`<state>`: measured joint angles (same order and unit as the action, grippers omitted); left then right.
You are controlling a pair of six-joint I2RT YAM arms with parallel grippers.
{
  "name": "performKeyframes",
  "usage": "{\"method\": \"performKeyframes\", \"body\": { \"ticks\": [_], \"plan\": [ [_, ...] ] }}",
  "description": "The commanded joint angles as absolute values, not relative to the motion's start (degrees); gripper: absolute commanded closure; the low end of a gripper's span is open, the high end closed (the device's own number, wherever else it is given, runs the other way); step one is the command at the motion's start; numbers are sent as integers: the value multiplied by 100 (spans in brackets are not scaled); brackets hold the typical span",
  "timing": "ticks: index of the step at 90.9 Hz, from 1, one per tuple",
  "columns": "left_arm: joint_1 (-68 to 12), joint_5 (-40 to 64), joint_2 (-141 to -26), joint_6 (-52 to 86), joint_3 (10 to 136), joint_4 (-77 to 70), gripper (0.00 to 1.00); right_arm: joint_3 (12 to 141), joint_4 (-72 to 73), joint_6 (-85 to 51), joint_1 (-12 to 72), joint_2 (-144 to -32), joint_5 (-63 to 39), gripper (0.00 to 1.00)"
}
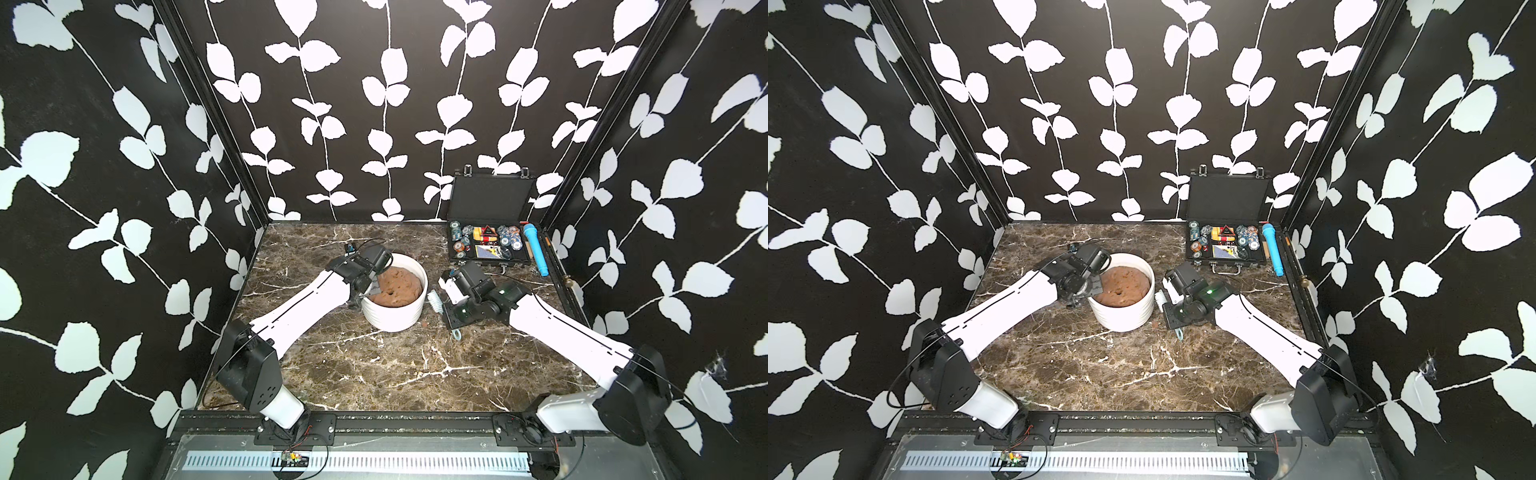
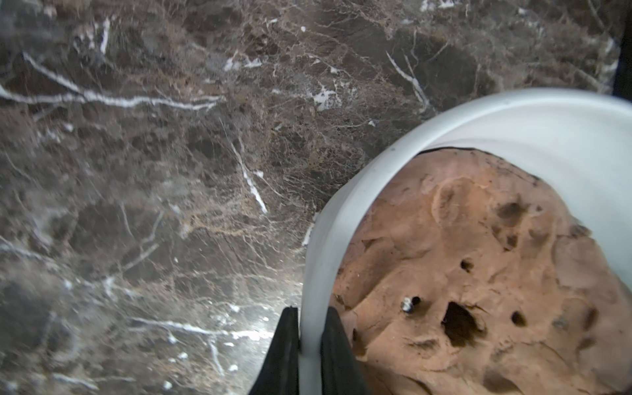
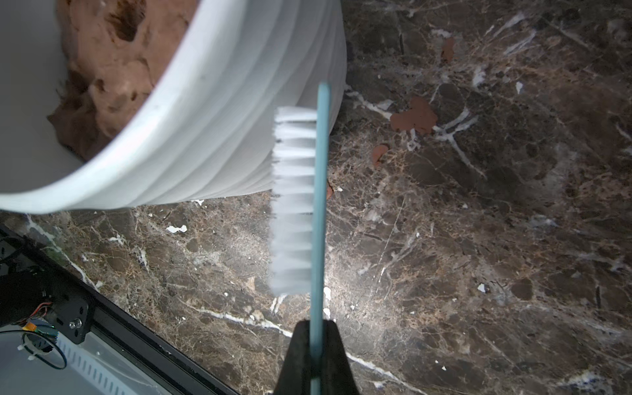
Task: Scrub the dried mud off the ceramic pot
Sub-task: Rotate the pot at the center of the board.
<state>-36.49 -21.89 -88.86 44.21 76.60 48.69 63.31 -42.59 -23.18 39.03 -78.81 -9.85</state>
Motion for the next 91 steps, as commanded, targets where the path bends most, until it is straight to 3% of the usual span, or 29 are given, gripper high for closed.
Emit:
{"method": "performKeyframes", "body": {
  "ticks": [1, 27, 53, 91],
  "plan": [
    [-3287, -2186, -8808, 2907, 7347, 4669, 100, 6227, -4393, -2472, 4112, -7826, -1007, 100],
    [-2976, -1800, -8977, 2349, 7424, 4419, 100, 5850, -3604, -3478, 4773, -8027, -1301, 100],
    [-2971, -1599, -9035, 2476, 7366, 4294, 100, 5732, -3160, -3657, 4799, -8491, -1377, 100],
    [-2976, -1438, -9029, 2438, 7162, 3980, 100, 6179, -3061, -3230, 4046, -8995, -634, 100]
  ]
}}
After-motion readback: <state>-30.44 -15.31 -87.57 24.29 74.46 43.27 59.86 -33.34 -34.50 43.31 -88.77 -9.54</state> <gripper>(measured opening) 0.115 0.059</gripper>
